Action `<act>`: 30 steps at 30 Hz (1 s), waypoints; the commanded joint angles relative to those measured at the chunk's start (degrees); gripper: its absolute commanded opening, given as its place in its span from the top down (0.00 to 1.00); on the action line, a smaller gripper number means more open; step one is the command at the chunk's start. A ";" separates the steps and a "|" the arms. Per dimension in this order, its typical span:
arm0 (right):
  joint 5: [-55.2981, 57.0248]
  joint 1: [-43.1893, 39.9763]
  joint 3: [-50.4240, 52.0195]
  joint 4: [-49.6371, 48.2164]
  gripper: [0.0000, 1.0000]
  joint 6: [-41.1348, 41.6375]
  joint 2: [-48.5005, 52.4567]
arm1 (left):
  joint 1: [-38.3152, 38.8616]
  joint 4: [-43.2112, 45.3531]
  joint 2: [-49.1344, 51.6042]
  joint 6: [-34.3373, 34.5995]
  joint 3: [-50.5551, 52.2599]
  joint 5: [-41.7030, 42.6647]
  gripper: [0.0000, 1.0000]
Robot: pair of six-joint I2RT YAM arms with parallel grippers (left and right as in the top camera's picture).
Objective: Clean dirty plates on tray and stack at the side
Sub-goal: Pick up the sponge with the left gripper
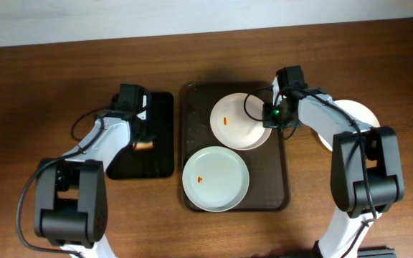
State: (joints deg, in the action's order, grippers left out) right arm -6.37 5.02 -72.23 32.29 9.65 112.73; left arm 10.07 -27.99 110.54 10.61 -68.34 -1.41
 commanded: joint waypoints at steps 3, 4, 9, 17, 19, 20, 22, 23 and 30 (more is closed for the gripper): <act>1.01 -0.15 -0.11 1.31 0.96 -0.39 0.96 | 0.26 -3.08 3.69 1.42 -0.63 2.43 1.00; 1.01 -0.15 -0.11 1.40 0.96 -0.42 0.96 | 0.28 -5.05 2.80 1.75 -2.19 3.23 1.00; 1.01 -0.15 -0.11 1.57 0.96 -0.39 0.96 | 0.28 -15.87 -3.21 1.70 -11.06 3.04 0.25; 0.98 -0.15 -0.11 1.88 0.96 -0.39 0.96 | 0.28 -13.99 3.56 1.73 -7.74 -2.91 0.41; 0.98 -0.15 -0.11 1.95 0.96 -0.39 0.96 | 0.28 -13.62 6.60 1.73 -7.61 -2.51 0.71; 0.98 -0.15 -0.11 1.95 0.96 -0.39 0.96 | 0.28 -13.42 7.45 1.73 -7.61 -2.27 1.00; 0.79 -0.15 -0.11 1.95 0.96 -0.39 0.96 | 0.26 -13.90 6.99 1.33 -8.24 -1.03 1.00; 0.79 -0.15 -0.11 1.95 0.96 -0.39 0.96 | 0.26 -15.85 6.05 1.22 -9.97 -0.33 1.00; 0.81 -0.15 -0.11 1.92 0.96 -0.39 0.96 | 0.28 -24.76 -1.92 1.25 -17.20 -0.33 0.63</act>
State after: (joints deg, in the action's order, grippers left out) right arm -6.59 5.02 -72.49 33.61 9.65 112.73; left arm 10.35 -51.48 112.57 12.36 -83.72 -2.33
